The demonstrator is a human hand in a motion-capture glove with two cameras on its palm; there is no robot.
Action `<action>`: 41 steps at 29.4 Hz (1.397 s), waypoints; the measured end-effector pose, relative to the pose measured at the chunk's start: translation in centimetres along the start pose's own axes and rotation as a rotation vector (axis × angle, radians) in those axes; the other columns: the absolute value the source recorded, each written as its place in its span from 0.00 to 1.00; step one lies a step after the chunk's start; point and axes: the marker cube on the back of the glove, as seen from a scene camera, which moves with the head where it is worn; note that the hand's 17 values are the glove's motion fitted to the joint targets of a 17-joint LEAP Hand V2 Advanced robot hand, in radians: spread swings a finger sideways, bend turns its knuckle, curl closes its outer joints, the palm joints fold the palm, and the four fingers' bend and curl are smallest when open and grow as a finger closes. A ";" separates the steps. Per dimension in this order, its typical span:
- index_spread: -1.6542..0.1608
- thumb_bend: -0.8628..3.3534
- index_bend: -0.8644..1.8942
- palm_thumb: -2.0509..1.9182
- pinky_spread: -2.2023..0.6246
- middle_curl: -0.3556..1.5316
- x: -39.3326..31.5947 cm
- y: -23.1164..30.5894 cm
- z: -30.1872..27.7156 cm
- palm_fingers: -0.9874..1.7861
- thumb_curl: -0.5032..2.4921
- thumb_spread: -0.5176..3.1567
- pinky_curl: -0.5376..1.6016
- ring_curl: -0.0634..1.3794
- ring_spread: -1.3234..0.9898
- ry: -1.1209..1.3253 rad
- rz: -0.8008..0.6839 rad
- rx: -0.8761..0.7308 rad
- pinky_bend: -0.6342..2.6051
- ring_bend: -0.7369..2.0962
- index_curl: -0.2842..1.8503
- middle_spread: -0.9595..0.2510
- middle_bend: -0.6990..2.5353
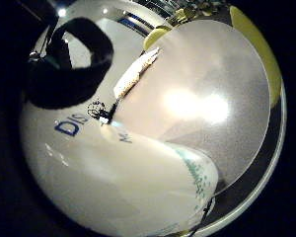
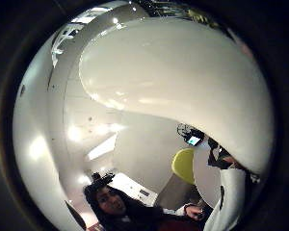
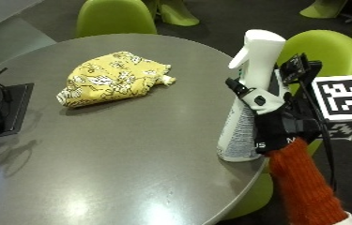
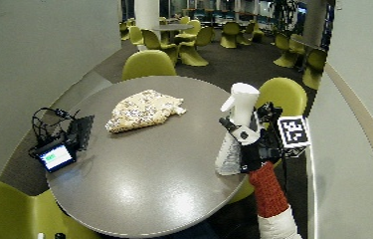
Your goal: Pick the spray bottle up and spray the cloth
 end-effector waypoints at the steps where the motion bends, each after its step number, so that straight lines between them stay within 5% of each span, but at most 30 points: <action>1: 0.81 0.20 0.37 0.79 0.77 0.43 0.1 -0.1 0.0 0.71 0.34 0.36 0.41 0.34 0.52 0.002 0.000 0.005 0.27 0.44 0.28 0.76 0.35; 16: 0.82 0.20 0.36 0.80 0.75 0.44 -0.4 -4.9 -1.2 0.73 0.35 0.36 0.44 0.36 0.52 0.283 0.072 0.019 0.27 0.43 0.29 0.76 0.33; 41: 0.83 0.20 0.37 0.81 0.75 0.46 0.5 -12.5 3.7 0.74 0.36 0.34 0.45 0.37 0.52 1.600 0.072 -0.203 0.25 0.41 0.30 0.76 0.32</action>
